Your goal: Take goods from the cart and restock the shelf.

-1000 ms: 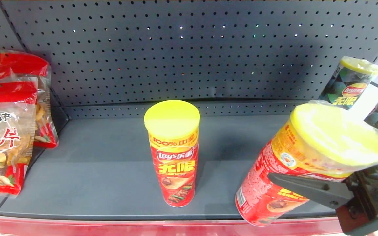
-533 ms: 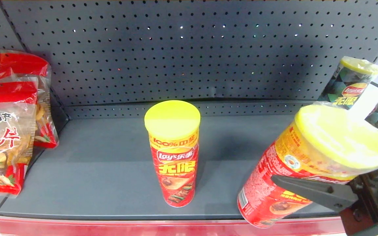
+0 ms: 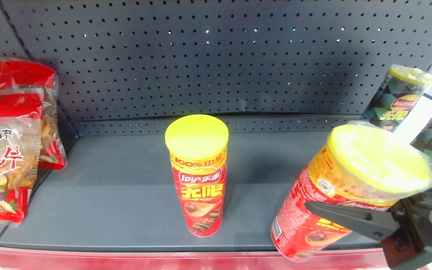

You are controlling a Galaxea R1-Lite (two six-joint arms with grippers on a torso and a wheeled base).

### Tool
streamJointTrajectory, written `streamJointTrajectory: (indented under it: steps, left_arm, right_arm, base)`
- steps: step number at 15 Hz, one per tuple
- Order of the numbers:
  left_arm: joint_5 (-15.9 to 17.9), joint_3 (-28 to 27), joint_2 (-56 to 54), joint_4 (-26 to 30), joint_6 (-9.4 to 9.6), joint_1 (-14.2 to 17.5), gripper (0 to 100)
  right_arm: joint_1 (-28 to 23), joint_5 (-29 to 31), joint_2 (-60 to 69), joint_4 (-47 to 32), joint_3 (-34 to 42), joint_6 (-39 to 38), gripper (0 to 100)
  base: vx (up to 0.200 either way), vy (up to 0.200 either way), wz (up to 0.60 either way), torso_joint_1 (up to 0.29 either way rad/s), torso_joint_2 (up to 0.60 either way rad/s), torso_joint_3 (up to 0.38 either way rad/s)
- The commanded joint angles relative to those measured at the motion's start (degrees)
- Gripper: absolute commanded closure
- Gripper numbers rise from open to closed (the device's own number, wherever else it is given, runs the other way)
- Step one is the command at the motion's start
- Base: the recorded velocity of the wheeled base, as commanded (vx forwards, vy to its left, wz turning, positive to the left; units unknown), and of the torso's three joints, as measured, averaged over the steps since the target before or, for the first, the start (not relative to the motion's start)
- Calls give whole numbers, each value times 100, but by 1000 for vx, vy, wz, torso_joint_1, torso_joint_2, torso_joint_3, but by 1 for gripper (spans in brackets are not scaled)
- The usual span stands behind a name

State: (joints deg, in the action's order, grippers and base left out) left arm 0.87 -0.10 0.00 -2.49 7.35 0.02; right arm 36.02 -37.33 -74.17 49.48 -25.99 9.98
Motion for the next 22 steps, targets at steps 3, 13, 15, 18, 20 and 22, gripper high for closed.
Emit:
streamJointTrajectory:
  steps: [3,13,15,18,20,22]
  left_arm:
    - [-236,1,0,-6,-366,6,0]
    - [-482,-25,0,64,-208,-11,0]
    - [432,-25,0,64,-129,-11,0]
    - [617,-17,0,55,-41,-11,0]
    - [748,1,0,11,522,-11,0]
    - [845,-8,0,-33,583,-11,0]
  right_arm:
    - [1,-3,-36,0,-20,4,100]
    - [-245,-3,104,9,68,4,100]
    - [-236,-3,69,9,77,4,100]
    - [-236,-3,60,9,68,4,100]
    - [-245,-3,113,26,147,4,100]
    - [-245,-3,183,26,235,4,100]
  base:
    - [0,0,0,0,0,0]
    - [0,0,0,0,0,0]
    - [0,0,0,0,0,0]
    - [0,0,0,0,0,0]
    - [0,0,0,0,0,0]
    - [0,0,0,0,0,0]
